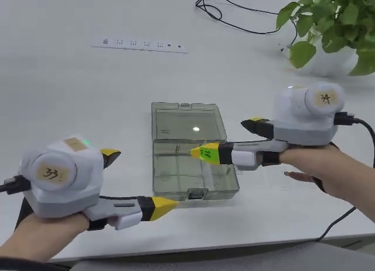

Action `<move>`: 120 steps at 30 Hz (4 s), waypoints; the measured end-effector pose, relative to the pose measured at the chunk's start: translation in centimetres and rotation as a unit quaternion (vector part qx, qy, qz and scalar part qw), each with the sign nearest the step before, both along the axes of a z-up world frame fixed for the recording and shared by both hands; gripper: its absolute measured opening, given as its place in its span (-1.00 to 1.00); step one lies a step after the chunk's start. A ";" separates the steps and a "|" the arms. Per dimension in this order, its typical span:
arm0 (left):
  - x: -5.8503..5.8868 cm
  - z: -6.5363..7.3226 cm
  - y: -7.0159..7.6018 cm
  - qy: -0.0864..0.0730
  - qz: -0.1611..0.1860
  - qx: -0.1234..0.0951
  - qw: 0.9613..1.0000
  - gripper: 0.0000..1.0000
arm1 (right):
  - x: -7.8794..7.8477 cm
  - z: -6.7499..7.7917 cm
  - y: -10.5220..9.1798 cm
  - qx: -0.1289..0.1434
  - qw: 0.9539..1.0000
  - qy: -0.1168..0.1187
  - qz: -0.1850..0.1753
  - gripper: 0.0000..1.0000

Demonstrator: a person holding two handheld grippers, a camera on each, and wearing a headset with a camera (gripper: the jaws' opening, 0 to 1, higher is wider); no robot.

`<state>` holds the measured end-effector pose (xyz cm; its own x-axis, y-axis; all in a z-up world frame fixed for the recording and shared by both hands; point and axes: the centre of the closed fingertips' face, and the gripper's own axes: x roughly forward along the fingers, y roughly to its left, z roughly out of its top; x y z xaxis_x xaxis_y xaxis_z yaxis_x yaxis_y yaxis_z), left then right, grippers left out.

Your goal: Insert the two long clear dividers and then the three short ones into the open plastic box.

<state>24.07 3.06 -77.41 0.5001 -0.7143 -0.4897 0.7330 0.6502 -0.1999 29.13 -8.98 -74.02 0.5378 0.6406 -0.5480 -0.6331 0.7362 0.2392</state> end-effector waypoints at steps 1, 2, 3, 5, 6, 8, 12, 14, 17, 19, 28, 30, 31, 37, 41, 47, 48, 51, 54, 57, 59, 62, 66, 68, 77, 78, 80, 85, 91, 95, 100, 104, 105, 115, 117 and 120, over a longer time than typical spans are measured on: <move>0.1 0.0 0.2 0.001 0.003 0.000 1.000 0.85 | 0.0 -0.1 -0.6 0.001 1.000 -0.005 -0.002 1.00; 0.2 0.0 0.5 0.003 0.010 0.000 1.000 0.85 | -0.1 -0.1 -0.8 0.002 1.000 -0.004 0.000 1.00; 0.2 0.0 0.8 0.005 0.013 0.000 1.000 0.85 | -0.3 0.0 -1.2 0.005 1.000 -0.010 0.002 1.00; 0.3 0.0 1.3 0.011 0.022 0.000 1.000 0.85 | -0.7 0.2 -1.5 0.012 1.000 -0.024 0.004 1.00; 0.4 -0.1 1.7 0.012 0.026 0.003 1.000 0.85 | -0.9 0.1 -1.8 0.011 1.000 -0.024 0.001 1.00; 0.6 -0.2 2.4 0.017 0.034 0.011 0.999 0.85 | -1.2 0.0 -2.6 0.013 0.999 -0.032 0.004 1.00; 0.9 -0.9 4.1 0.034 0.049 0.037 0.998 0.84 | -2.3 -0.5 -3.5 0.010 0.999 -0.037 0.013 1.00; 1.0 -1.1 4.7 0.040 0.053 0.046 0.997 0.82 | -2.7 -0.6 -3.8 0.009 0.999 -0.047 0.018 1.00; 1.2 -1.8 5.9 0.058 0.068 0.061 0.994 0.82 | -3.3 -0.9 -4.4 0.003 0.998 -0.051 0.026 1.00; 1.3 -2.2 6.6 0.067 0.074 0.071 0.992 0.82 | -3.6 -0.7 -4.7 0.010 0.998 -0.057 0.028 1.00; 1.4 -4.4 11.1 0.121 0.115 0.143 0.975 0.72 | -4.8 -1.0 -5.8 0.021 0.998 -0.055 0.029 1.00; 1.3 -5.2 12.1 0.140 0.124 0.162 0.969 0.70 | -4.9 -1.2 -6.0 0.024 0.998 -0.053 0.027 1.00; 1.4 -5.5 12.6 0.144 0.128 0.169 0.967 0.70 | -5.0 -1.3 -6.2 0.024 0.998 -0.051 0.022 1.00; 1.4 -6.2 13.5 0.163 0.130 0.193 0.959 0.50 | -5.5 -1.6 -6.6 0.020 0.999 -0.044 0.022 1.00; 1.7 -6.7 13.9 0.174 0.126 0.213 0.953 0.28 | -5.7 -1.6 -7.2 0.026 0.999 -0.040 0.009 1.00; 2.0 -6.9 14.1 0.184 0.119 0.232 0.948 0.01 | -5.7 -2.0 -7.5 0.019 0.999 -0.032 0.001 1.00; 2.0 -6.9 14.2 0.185 0.119 0.234 0.947 -0.03 | -5.7 -2.0 -7.5 0.019 0.999 -0.034 0.001 1.00; 2.0 -7.1 14.5 0.194 0.119 0.241 0.944 -0.11 | -5.7 -2.0 -7.2 0.024 0.999 -0.032 0.001 1.00; 2.1 -7.1 14.7 0.194 0.120 0.245 0.942 -0.19 | -5.7 -2.2 -6.9 0.024 0.999 -0.031 0.002 1.00; 2.2 -7.1 14.8 0.198 0.121 0.250 0.940 -0.26 | -5.8 -2.2 -6.6 0.026 0.999 -0.029 0.003 1.00; 2.1 -7.1 14.8 0.201 0.122 0.252 0.939 -0.28 | -5.8 -2.2 -6.4 0.027 0.999 -0.029 0.005 1.00; 2.0 -7.1 14.7 0.210 0.127 0.250 0.937 -0.37 | -5.8 -2.3 -6.3 0.025 0.999 -0.028 0.008 1.00; 2.0 -7.1 14.6 0.213 0.127 0.259 0.934 -0.37 | -5.9 -2.3 -6.1 0.025 0.999 -0.026 0.009 1.00; 2.0 -7.1 14.6 0.214 0.127 0.262 0.932 -0.37 | -6.0 -2.3 -6.1 0.024 0.999 -0.026 0.010 1.00; 2.1 -7.1 14.7 0.221 0.131 0.263 0.930 -0.39 | -6.4 -2.5 -5.7 0.030 0.999 -0.019 0.013 1.00; 2.1 -7.2 14.7 0.221 0.130 0.263 0.930 -0.40 | -6.4 -2.5 -5.6 0.031 0.999 -0.019 0.013 1.00; 2.1 -7.2 14.7 0.221 0.130 0.263 0.930 -0.40 | -6.5 -2.6 -5.5 0.030 0.999 -0.019 0.014 1.00; 2.1 -7.1 14.5 0.222 0.130 0.260 0.931 -0.40 | -6.5 -2.6 -5.4 0.032 0.999 -0.017 0.015 1.00; 2.3 -6.9 14.2 0.215 0.130 0.249 0.935 -0.40 | -6.3 -3.0 -5.5 0.034 0.999 -0.012 0.014 1.00; 2.5 -6.4 13.8 0.207 0.133 0.234 0.941 -0.40 | -6.1 -3.2 -5.7 0.035 0.999 -0.007 0.011 0.99; 2.8 -5.5 13.1 0.197 0.137 0.210 0.948 -0.40 | -6.3 -3.3 -5.4 0.035 0.999 -0.002 0.015 0.95; 3.1 -4.6 12.4 0.181 0.140 0.193 0.954 -0.40 | -6.3 -3.5 -5.2 0.033 0.999 0.003 0.019 0.94; 3.2 -4.4 12.2 0.177 0.139 0.189 0.956 -0.40 | -6.2 -3.5 -5.1 0.033 0.999 0.004 0.019 0.94; 4.1 -1.6 9.3 0.142 0.136 0.136 0.971 -0.40 | -5.1 -2.5 -3.5 0.054 0.998 0.011 0.009 0.85; 4.2 -0.9 8.4 0.134 0.133 0.125 0.974 -0.40 | -5.0 -2.3 -3.1 0.056 0.998 0.012 0.008 0.84; 4.4 0.0 7.2 0.124 0.129 0.108 0.978 -0.40 | -4.8 -2.0 -2.6 0.065 0.998 0.019 0.004 0.82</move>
<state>28.51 10.23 -77.44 0.4975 -0.4459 -0.7440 0.4853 0.8541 -0.1874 24.37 -11.58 -76.06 0.5124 0.7119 -0.4802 -0.6272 0.6922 0.3570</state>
